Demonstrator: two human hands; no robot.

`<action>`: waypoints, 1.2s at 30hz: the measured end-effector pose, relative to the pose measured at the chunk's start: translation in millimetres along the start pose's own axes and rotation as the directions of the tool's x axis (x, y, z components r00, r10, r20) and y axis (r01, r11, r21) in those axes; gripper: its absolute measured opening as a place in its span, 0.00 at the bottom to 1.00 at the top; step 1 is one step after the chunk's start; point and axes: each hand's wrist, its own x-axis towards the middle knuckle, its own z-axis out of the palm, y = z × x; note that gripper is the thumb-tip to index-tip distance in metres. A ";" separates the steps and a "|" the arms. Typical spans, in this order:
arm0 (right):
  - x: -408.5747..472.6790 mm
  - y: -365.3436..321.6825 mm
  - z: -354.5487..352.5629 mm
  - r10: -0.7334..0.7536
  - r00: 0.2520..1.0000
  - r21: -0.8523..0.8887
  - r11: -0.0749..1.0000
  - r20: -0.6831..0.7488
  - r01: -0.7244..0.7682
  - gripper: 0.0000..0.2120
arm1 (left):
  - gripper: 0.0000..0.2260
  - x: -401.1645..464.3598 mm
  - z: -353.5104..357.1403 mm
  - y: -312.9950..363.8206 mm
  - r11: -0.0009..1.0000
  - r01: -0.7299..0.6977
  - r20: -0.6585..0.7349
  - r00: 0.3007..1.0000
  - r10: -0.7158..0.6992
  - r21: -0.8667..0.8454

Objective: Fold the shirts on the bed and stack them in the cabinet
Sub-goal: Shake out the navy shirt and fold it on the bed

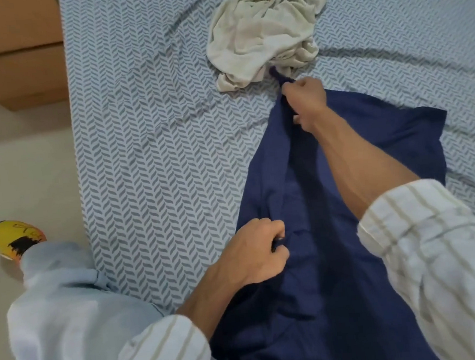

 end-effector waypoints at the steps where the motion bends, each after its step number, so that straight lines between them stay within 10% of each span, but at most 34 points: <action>1: 2.8 5.2 -13.7 0.002 1.000 0.032 0.999 -0.020 -0.002 0.08 | 0.10 -2.2 -0.9 6.4 0.998 -0.045 -0.010 0.999 0.045 0.054; 11: 19.8 49.7 -84.3 0.248 0.962 0.125 0.964 -0.115 -0.233 0.11 | 0.14 7.8 26.3 23.3 0.976 -0.130 0.122 0.986 0.109 0.176; 14: 23.1 40.2 -85.6 0.020 0.973 -0.301 0.949 -0.229 -0.090 0.24 | 0.12 4.8 29.7 12.2 0.986 -0.093 -0.160 0.981 0.114 0.138; 18: 33.3 19.9 -67.2 -0.248 0.969 -0.649 0.738 -0.006 0.185 0.24 | 0.11 8.2 25.7 -12.8 0.986 0.164 -0.467 0.872 -0.144 0.002; 22: 48.1 7.6 -44.3 -0.121 0.983 -0.711 0.678 0.142 0.186 0.20 | 0.14 18.2 11.9 -26.6 0.924 0.354 -0.318 0.868 -0.382 -0.142; 31: 77.1 10.1 -28.8 -0.258 0.960 -0.575 0.804 -0.105 0.153 0.09 | 0.10 23.8 2.8 -32.7 0.939 0.313 -0.214 0.917 -0.338 -0.140; 36: 65.3 19.0 -28.7 -0.296 0.955 -0.690 0.697 -0.027 0.197 0.24 | 0.11 25.4 5.6 -36.3 0.940 0.316 -0.225 0.914 -0.339 -0.131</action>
